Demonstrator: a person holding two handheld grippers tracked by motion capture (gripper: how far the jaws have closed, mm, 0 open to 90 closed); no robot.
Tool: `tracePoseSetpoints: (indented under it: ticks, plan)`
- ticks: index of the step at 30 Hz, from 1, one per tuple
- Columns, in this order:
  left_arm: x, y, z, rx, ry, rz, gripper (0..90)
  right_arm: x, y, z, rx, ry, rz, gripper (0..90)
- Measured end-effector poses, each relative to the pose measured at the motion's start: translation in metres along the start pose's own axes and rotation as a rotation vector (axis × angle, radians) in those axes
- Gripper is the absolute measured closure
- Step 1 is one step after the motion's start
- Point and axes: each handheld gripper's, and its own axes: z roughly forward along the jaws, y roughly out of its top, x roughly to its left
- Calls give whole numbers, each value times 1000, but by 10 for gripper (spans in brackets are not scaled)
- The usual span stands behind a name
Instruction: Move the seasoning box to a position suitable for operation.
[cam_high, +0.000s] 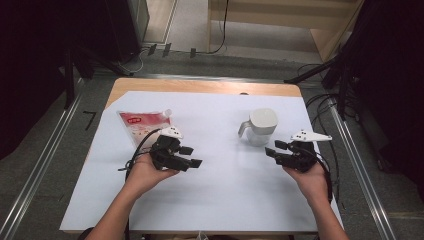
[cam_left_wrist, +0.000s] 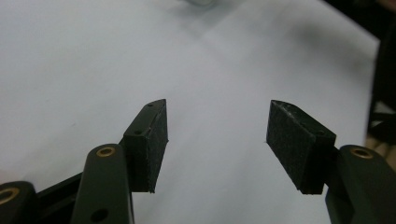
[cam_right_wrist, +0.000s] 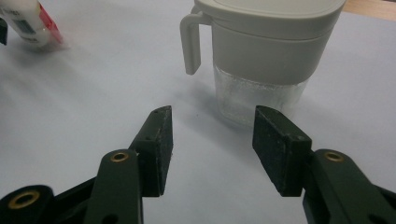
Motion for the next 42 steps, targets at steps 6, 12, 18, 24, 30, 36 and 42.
tracePoseSetpoints:
  ticks: [6,12,18,24,30,36,42]
  plan:
    - [2,-2,2,16,5,3,397,2,0,2,-1,-2,1,506]
    - [2,0,0,-1,-1,10,395,1,0,3,10,-1,25,496]
    - [3,0,0,1,-1,4,398,-1,3,2,-1,-32,44,340]
    - [2,-1,-1,4,-6,0,402,-1,7,2,18,-66,71,272]
    - [-1,0,-3,-3,-4,7,405,-1,10,8,23,-119,86,116]
    - [1,1,-5,-8,0,10,404,-3,15,18,53,-121,92,41]
    - [2,0,-6,-17,5,-2,404,-4,27,31,59,-172,92,42]
